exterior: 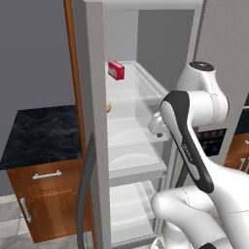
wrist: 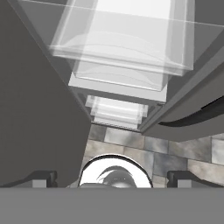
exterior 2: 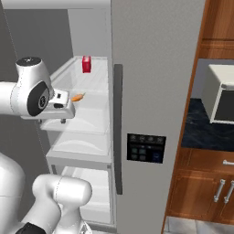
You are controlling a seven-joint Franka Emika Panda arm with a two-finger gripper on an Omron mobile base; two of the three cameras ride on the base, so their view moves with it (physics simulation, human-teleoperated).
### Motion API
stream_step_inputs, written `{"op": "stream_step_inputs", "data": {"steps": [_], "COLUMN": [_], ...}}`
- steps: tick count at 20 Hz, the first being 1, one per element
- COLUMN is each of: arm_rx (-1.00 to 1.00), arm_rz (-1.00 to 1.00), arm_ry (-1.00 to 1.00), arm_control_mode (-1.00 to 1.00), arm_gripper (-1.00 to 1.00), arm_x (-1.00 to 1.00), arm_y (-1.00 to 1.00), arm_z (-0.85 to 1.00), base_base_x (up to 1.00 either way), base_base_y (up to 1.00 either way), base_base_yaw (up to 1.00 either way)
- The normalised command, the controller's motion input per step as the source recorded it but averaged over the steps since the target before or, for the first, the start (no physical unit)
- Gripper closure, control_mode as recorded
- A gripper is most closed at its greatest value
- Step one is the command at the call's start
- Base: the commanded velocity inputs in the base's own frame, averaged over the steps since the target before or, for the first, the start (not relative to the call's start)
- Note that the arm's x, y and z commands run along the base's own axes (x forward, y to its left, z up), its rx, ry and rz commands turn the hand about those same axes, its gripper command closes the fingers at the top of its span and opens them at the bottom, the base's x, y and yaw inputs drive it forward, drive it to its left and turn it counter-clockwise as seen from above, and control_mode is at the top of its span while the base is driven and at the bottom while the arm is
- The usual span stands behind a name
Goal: Fully open the fridge drawer.
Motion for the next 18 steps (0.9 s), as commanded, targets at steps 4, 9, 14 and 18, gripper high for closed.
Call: {"op": "stream_step_inputs", "data": {"steps": [4,9,14,18], "arm_rx": [0.00,0.00,0.00,0.00], "arm_rz": [0.00,0.00,0.00,-0.01], "arm_ry": [0.00,0.02,0.02,0.00], "arm_control_mode": [-1.00,-1.00,-1.00,-1.00], "arm_gripper": [-1.00,-1.00,-1.00,-1.00], "arm_x": [0.00,0.02,0.17,0.34], "arm_y": [0.00,0.00,0.00,0.18], "arm_z": [0.00,0.00,-0.07,-0.16], "base_base_x": [0.00,0.00,0.00,0.00], "base_base_y": [0.00,0.00,0.00,0.00], "base_base_yaw": [0.00,0.00,0.00,0.00]}}
